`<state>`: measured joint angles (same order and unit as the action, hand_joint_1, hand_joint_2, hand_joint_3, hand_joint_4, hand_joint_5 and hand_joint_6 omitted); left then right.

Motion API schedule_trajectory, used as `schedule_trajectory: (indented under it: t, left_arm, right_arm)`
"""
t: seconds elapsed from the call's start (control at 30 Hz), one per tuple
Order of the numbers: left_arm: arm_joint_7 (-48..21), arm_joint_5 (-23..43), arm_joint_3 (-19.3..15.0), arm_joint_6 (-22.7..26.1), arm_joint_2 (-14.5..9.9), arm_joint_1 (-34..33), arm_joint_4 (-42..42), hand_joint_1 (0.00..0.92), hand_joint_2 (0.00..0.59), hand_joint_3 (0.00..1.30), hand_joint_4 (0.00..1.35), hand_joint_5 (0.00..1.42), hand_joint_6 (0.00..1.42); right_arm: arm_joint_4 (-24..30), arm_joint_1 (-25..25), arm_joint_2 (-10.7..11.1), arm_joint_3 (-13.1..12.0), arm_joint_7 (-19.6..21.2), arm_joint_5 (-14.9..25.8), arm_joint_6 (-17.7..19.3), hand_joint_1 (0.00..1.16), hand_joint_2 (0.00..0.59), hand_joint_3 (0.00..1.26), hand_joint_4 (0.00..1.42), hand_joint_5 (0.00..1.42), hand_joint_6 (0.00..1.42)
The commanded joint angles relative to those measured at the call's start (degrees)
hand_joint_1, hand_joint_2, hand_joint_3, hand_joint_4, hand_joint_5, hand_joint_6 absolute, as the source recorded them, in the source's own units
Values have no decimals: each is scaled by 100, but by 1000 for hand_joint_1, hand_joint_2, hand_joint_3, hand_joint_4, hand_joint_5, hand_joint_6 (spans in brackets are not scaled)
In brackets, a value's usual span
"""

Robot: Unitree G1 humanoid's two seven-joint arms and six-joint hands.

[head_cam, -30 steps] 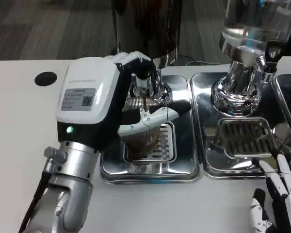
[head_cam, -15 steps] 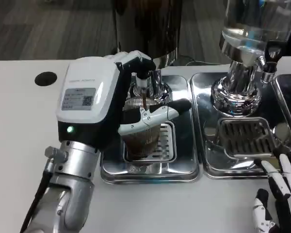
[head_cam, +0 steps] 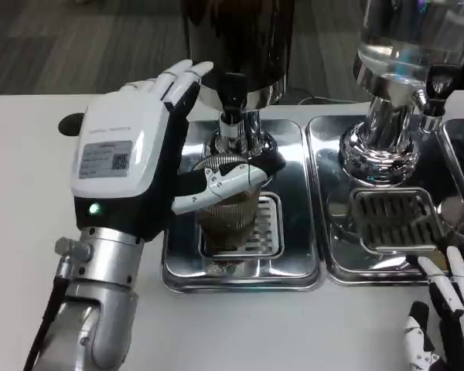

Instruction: Grasp the cup under the faucet to collect the drink, then remove the cup.

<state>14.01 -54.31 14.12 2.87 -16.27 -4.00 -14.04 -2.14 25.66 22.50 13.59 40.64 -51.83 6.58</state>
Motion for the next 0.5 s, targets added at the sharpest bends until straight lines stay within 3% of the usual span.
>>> schedule_trajectory:
  t: [0.03, 0.4, 0.5]
  left_arm:
    - [212, 5, -110, -71, 26, 168, -221, 0, 48, 171, 0, 301, 306]
    - [402, 213, -627, -320, -44, 897, -857, 0, 38, 129, 0, 247, 243]
    - [471, 239, -868, -433, -142, 1372, -1091, 0, 37, 116, 0, 234, 225]
  right_arm:
    - [5, 50, -3, -17, 43, 35, 69, 110, 539, 206, 31, 0, 17]
    - [97, 21, 40, -23, -12, -22, 96, 175, 485, 196, 21, 0, 17]
    - [146, 5, 40, -14, -49, -48, 79, 188, 467, 183, 11, 0, 3]
